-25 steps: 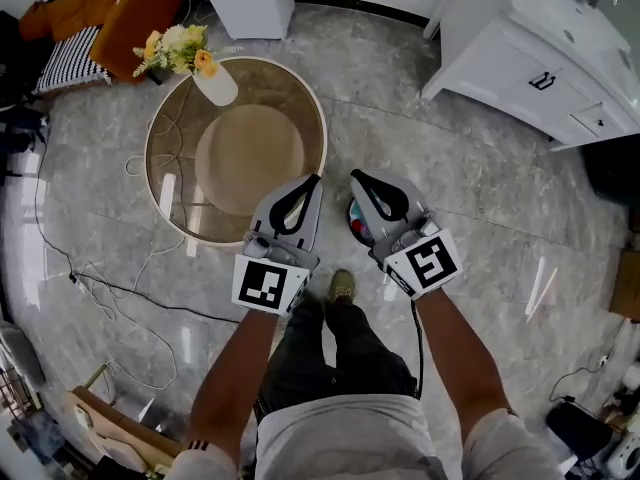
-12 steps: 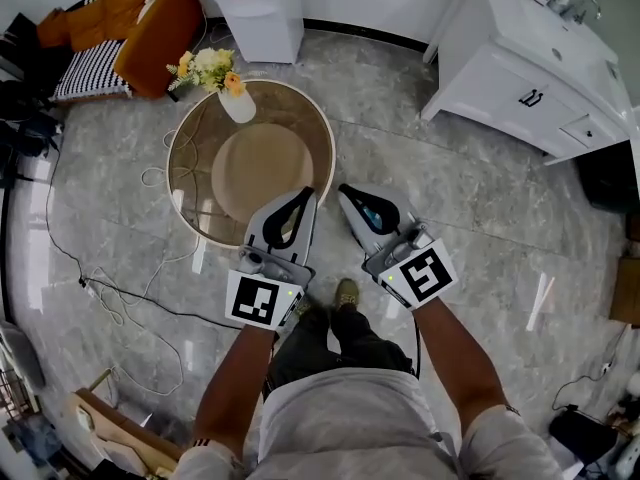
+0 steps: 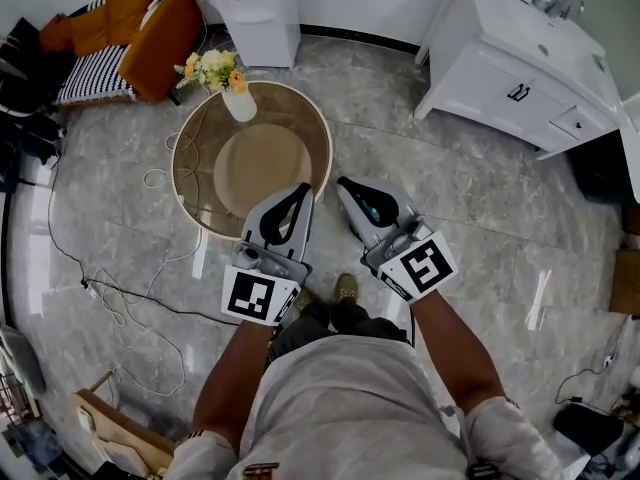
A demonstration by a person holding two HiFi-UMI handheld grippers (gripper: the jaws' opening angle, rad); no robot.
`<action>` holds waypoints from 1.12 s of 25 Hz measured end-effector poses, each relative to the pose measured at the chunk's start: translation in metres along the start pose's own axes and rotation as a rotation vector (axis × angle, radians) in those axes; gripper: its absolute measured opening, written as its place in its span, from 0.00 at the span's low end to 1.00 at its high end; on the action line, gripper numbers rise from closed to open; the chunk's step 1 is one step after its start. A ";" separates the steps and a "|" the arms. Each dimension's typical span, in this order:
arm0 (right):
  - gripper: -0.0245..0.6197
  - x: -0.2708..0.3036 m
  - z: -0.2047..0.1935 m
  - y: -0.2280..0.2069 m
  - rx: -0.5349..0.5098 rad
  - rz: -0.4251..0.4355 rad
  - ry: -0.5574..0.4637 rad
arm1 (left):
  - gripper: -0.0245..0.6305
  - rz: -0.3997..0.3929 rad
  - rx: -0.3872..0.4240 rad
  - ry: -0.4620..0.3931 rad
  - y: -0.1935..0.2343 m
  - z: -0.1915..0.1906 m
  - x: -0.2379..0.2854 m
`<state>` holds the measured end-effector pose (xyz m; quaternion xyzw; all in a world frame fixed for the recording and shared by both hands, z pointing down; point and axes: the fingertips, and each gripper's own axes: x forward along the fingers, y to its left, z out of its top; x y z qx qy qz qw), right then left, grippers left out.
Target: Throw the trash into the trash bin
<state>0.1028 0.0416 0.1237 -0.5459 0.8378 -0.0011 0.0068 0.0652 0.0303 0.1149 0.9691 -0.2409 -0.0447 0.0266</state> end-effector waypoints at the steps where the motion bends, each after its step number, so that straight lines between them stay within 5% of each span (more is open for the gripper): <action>1: 0.04 -0.001 0.002 0.002 -0.004 -0.002 0.000 | 0.04 -0.006 0.002 0.003 -0.002 0.000 -0.001; 28: 0.04 -0.019 0.021 0.025 -0.033 -0.032 0.002 | 0.04 -0.020 -0.012 -0.039 -0.015 0.021 -0.022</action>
